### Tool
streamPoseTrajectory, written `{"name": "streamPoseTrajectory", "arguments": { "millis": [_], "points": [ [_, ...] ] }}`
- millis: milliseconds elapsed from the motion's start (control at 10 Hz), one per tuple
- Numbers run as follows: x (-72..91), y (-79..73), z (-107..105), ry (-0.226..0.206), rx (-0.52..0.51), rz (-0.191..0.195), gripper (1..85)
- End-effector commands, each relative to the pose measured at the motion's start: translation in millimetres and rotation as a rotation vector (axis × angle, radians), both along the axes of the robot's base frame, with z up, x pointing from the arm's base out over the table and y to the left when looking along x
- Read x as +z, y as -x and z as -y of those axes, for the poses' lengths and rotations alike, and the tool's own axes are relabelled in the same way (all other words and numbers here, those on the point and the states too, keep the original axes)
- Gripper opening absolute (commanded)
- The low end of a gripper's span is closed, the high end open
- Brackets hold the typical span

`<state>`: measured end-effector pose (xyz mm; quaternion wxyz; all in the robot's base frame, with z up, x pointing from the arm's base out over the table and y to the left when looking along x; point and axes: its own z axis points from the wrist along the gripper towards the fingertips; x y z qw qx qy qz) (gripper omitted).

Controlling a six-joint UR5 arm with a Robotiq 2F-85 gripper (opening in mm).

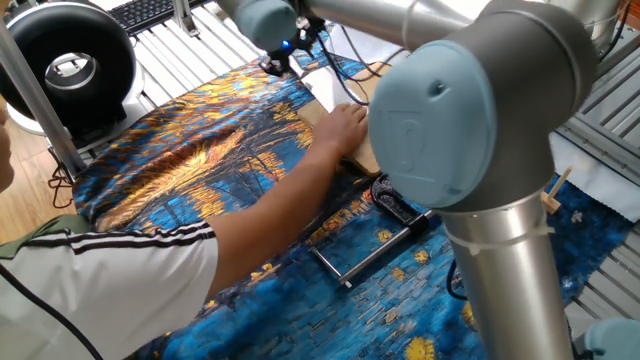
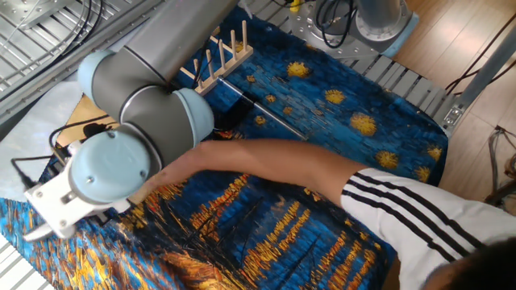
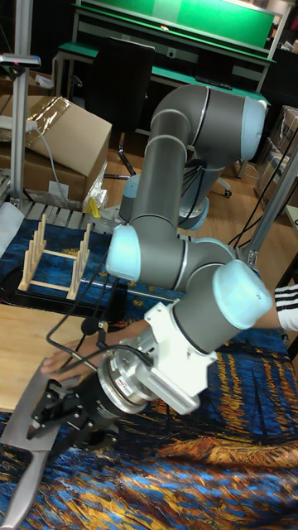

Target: Put the knife on the knife rack

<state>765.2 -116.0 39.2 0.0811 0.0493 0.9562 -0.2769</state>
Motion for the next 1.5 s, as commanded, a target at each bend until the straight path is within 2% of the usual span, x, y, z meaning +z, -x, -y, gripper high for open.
{"name": "streamPoseTrajectory", "arguments": {
  "millis": [0,300,600,900,1200,1300,1400],
  "points": [
    [-10.4,12.3,3.9,-0.008,-0.016,0.007,49.0],
    [-9.3,12.7,-0.8,-0.004,-0.02,0.002,49.7],
    [-2.9,8.2,-18.9,-0.009,-0.036,-0.011,49.7],
    [-8.8,5.7,-31.7,-0.017,-0.053,-0.004,49.7],
    [-19.3,3.6,-18.3,-0.014,-0.035,0.01,48.3],
    [-22.2,4.8,-10.1,-0.012,-0.032,0.019,44.0],
    [-26.1,5.0,-2.2,-0.03,-0.025,0.031,34.3]
  ]
}}
